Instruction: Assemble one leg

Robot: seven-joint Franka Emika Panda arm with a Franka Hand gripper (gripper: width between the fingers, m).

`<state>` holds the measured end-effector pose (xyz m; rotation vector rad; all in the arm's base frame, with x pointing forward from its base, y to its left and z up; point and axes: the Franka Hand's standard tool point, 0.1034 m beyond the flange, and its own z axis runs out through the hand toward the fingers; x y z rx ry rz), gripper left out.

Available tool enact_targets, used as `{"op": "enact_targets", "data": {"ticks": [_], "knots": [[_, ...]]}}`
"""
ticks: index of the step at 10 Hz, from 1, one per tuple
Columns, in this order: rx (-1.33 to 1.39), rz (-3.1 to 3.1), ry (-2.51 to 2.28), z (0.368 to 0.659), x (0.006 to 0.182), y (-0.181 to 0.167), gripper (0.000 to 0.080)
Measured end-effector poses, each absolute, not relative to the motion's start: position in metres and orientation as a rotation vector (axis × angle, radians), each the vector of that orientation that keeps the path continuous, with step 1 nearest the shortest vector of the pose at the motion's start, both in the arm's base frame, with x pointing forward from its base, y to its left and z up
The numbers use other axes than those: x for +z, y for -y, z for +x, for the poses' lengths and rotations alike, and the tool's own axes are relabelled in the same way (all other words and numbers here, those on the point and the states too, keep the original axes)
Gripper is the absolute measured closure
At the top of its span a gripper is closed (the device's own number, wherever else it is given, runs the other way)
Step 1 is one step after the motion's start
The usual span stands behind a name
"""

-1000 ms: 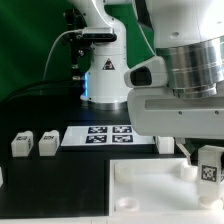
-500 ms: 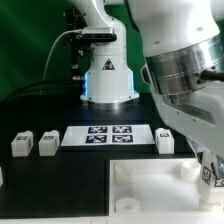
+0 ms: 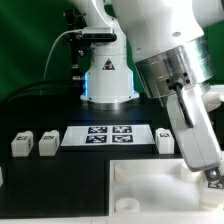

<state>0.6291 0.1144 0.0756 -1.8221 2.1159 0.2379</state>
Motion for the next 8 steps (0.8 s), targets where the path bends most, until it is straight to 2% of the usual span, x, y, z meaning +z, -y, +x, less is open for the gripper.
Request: {"op": "enact_targets", "data": {"ticks": [1,2,3,4,8], "knots": [[0.24,-1.844,-2.103,0.6282,0.0756,-0.1157,0.0313],[0.245,-1.995,-2.0,0.6256,0.0773,-0.1207,0.0205],[0.206,-2.214,-1.798,0.6271,0.0808,-0.1217,0.0205],[0.193,-2.395,-1.617,0.627,0.0846,-0.1252,0.0159],[0.1,-2.65,-1.106,0.6284,0.0827,-0.1218,0.015]]}}
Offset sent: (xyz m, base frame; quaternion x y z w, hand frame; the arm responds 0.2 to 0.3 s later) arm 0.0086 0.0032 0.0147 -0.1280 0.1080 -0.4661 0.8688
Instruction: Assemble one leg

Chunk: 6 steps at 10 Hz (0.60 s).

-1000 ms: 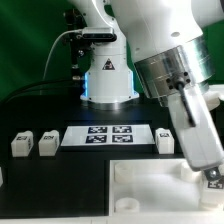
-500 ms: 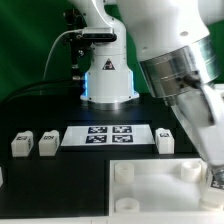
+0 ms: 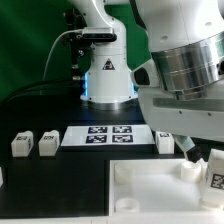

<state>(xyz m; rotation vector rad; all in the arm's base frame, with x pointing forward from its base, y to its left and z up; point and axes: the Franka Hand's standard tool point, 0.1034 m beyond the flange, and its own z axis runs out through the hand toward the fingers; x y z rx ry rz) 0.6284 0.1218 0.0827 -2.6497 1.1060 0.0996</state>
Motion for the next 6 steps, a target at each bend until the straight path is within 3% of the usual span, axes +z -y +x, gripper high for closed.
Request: {"op": "enact_targets", "data": {"ticks": [2,5,6], "knots": [[0.023,-2.857,-0.601,0.6276,0.0799,-0.1175,0.015],[0.007,-2.892,-0.446,0.6269,0.0789,-0.1183,0.015],[0.014,-2.88,-0.504,0.6269,0.079,-0.119,0.0278]]}}
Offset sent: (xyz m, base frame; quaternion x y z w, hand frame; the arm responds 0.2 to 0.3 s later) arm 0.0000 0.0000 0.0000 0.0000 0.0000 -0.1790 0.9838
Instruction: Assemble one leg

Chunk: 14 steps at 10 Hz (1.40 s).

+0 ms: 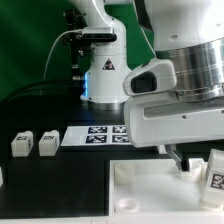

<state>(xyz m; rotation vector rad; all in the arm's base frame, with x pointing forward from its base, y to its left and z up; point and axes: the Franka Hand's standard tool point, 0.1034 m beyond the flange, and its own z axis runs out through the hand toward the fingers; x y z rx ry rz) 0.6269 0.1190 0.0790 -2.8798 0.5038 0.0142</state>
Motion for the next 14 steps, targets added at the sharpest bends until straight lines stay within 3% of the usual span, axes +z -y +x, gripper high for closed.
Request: {"op": "enact_targets", "data": {"ticks": [1,2,3,6,10,12,13,14], "knots": [[0.027,-2.858,-0.616,0.6268,0.079,-0.1197,0.0278],[0.04,-2.831,-0.726,0.6267,0.079,-0.1201,0.0413],[0.064,-2.779,-0.917,0.6257,0.0779,-0.1182,0.0496],[0.124,-2.582,-1.364,0.6252,0.077,-0.1202,0.0501],[0.252,-1.793,-2.138,0.6292,0.0749,-0.1161,0.0505],[0.266,-1.689,-2.207,0.6298,0.0746,-0.1162,0.0505],[0.257,-1.73,-2.172,0.6295,0.0741,-0.116,0.044],[0.257,-1.73,-2.172,0.6295,0.0741,-0.1163,0.0276]]}}
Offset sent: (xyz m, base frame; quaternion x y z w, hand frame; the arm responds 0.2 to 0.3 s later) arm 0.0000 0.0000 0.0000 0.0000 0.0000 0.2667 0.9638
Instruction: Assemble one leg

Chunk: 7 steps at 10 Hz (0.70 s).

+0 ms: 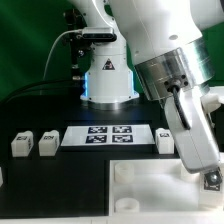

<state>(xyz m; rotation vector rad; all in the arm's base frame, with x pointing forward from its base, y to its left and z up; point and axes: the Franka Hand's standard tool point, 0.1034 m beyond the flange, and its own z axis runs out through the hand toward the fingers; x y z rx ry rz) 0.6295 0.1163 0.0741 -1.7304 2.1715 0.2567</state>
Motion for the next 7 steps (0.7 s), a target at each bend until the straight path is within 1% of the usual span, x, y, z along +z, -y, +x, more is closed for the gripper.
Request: {"op": "enact_targets", "data": {"ticks": [1,2,3,4,7], "knots": [[0.218,-1.89,-2.045,0.629,0.074,-0.116,0.0276],[0.181,-2.088,-1.869,0.628,0.075,-0.118,0.017],[0.182,-2.392,-1.618,0.624,0.079,-0.129,0.0156],[0.141,-2.482,-1.469,0.628,0.081,-0.131,0.0151],[0.083,-2.685,-1.059,0.628,0.079,-0.127,0.015]]}}
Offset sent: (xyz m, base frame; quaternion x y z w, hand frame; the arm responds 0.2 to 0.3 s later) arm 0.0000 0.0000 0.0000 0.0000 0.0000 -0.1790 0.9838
